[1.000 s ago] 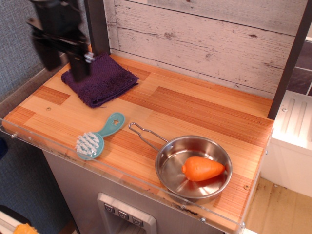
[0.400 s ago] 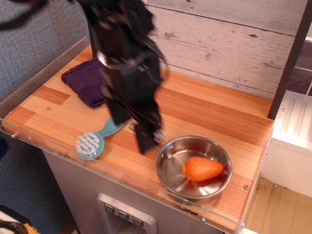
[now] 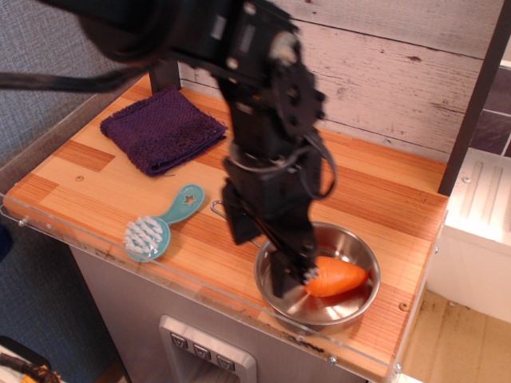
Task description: Take the carrot from the silver vessel and place it above the vessel.
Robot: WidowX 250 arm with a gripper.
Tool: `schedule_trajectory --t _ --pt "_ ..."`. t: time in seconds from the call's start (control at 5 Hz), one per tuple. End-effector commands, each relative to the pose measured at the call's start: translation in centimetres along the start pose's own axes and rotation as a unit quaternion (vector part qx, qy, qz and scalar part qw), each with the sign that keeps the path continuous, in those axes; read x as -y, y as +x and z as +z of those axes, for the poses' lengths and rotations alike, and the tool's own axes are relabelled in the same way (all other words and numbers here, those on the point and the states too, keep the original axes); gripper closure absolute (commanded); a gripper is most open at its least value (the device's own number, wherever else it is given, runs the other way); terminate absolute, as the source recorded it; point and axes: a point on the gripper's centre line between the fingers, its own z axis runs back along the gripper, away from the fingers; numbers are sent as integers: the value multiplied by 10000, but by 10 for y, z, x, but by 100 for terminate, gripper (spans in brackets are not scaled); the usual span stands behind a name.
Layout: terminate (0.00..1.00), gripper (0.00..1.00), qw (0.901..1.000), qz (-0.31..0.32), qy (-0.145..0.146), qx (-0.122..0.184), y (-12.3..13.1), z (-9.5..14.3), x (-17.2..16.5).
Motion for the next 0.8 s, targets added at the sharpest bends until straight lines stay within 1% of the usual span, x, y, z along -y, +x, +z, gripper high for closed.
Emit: schedule_trajectory --t 0.0,0.2,0.4,0.6 --pt "0 0 9988 -319 249 261 26 -11 18" --pt "0 0 9987 -360 294 224 36 -21 20" --pt "0 0 9987 -294 341 249 43 -26 17" --pt "0 0 9990 -177 365 184 46 -35 8"
